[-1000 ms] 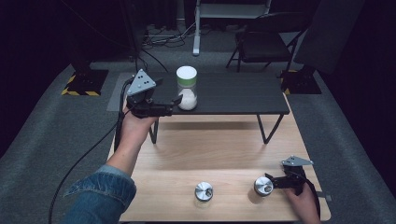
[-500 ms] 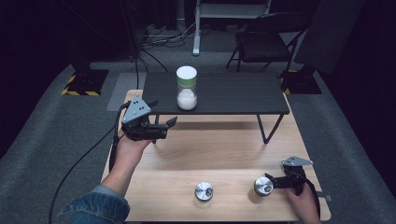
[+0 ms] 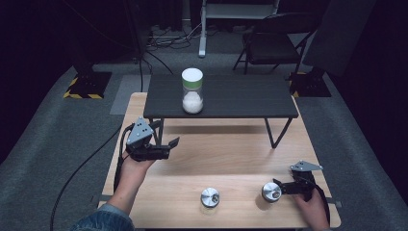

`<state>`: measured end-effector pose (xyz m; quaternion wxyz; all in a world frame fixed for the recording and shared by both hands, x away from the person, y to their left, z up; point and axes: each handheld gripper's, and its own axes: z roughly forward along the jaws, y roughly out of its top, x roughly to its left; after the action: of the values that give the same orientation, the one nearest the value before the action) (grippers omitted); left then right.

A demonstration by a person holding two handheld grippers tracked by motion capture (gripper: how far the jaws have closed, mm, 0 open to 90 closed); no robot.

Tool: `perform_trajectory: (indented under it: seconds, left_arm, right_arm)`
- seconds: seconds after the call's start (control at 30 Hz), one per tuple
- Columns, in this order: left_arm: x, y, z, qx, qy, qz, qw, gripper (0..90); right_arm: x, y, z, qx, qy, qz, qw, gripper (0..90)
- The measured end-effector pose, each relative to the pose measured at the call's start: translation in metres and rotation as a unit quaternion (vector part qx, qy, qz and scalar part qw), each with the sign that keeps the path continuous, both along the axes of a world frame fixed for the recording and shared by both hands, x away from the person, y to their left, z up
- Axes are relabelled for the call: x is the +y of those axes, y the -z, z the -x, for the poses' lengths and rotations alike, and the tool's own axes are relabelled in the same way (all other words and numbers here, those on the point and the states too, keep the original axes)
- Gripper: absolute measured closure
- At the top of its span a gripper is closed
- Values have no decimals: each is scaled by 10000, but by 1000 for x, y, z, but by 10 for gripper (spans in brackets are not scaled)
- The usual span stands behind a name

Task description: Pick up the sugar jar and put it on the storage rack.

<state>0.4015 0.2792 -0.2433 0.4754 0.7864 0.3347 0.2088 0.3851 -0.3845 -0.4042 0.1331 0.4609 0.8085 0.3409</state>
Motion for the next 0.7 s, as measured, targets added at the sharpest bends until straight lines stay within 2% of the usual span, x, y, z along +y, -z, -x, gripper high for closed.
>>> perform_trajectory:
  seconds: [0.3, 0.7]
  left_arm:
    - [0, 26, 12, 44, -25, -113, 9999, 146]
    - [-2, 49, 19, 251, -93, -261, 9993, 149]
  right_arm:
    - [0, 0, 0, 1, -1, 2, 10000, 16]
    - [0, 0, 0, 2, -2, 2, 10000, 16]
